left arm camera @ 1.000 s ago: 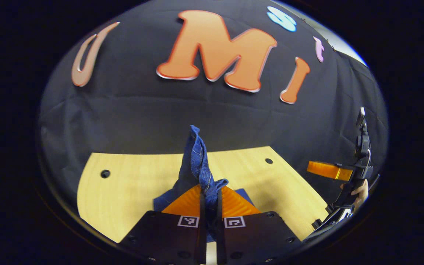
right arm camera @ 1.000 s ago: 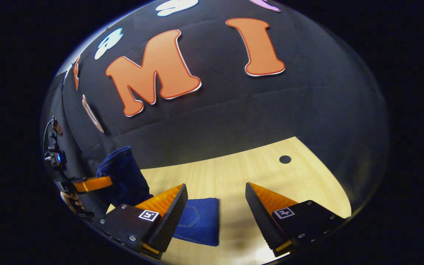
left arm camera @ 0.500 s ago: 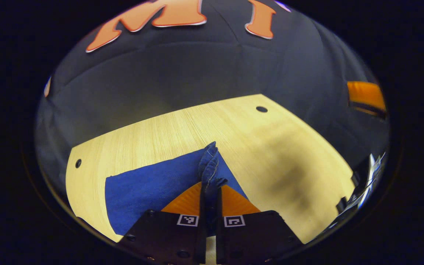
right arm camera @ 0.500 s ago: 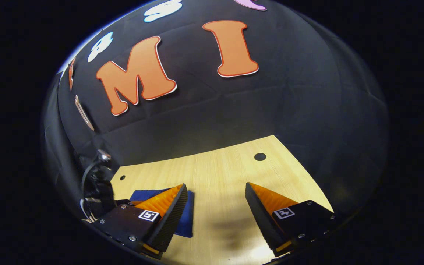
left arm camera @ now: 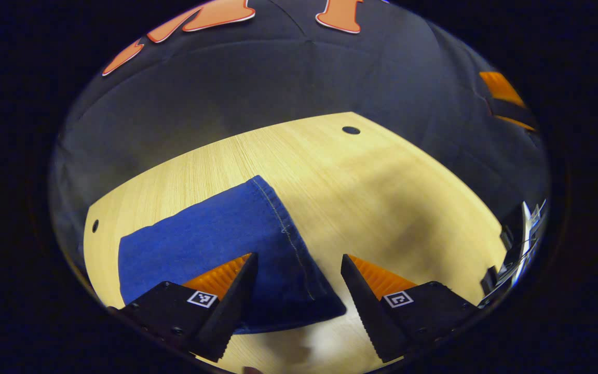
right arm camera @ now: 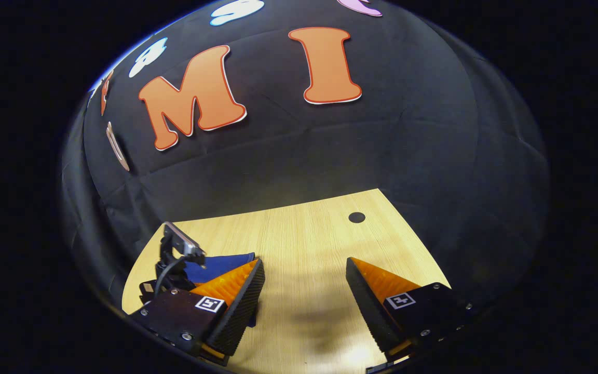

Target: Grasp the waist and the cuffs of the jeans and fold them to make the two legs overlap; first hold the waist and fold one-third of the jeans toward the cuffs, then hold the cuffs and fold the remaining one-third in the same direction to finish folding.

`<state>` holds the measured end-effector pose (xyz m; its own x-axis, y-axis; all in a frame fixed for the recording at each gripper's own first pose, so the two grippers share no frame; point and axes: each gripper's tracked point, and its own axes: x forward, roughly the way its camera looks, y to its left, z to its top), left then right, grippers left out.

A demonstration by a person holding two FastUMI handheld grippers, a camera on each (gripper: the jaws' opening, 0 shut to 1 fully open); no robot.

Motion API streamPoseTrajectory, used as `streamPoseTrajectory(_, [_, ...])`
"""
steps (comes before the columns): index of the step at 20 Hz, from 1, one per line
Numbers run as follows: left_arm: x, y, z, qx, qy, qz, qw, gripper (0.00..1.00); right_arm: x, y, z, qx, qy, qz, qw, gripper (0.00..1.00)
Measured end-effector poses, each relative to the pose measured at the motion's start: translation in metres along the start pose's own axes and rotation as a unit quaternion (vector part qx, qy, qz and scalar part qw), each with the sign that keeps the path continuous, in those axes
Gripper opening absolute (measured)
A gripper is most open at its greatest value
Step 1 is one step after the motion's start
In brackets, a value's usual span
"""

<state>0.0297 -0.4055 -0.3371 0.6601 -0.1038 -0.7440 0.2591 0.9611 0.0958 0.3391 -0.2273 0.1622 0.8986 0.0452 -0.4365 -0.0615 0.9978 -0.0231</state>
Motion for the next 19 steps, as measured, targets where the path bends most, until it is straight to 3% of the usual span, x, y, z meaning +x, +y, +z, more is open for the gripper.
streamPoseTrajectory(4, [-0.051, 0.011, 0.034, -0.039, -0.072, 0.003, 0.997, 1.0, 0.001, 0.003, 0.003, 0.0, 0.0, 0.006, 1.0, 0.97])
streamPoseTrajectory(6, [-0.104, 0.034, 0.06, -0.04, -0.118, 0.047, 0.991, 0.99, -0.001, 0.008, 0.006, -0.006, -0.004, 0.005, 1.0, 0.97])
streamPoseTrajectory(12, [-0.27, 0.1, 0.118, -0.067, -0.26, 0.123, 0.955, 1.0, -0.023, 0.042, 0.03, -0.03, -0.051, 0.011, 0.998, 0.97])
streamPoseTrajectory(19, [-0.359, 0.177, 0.102, -0.079, -0.353, 0.195, 0.912, 0.99, -0.07, 0.094, 0.075, -0.046, -0.152, 0.022, 0.987, 0.97])
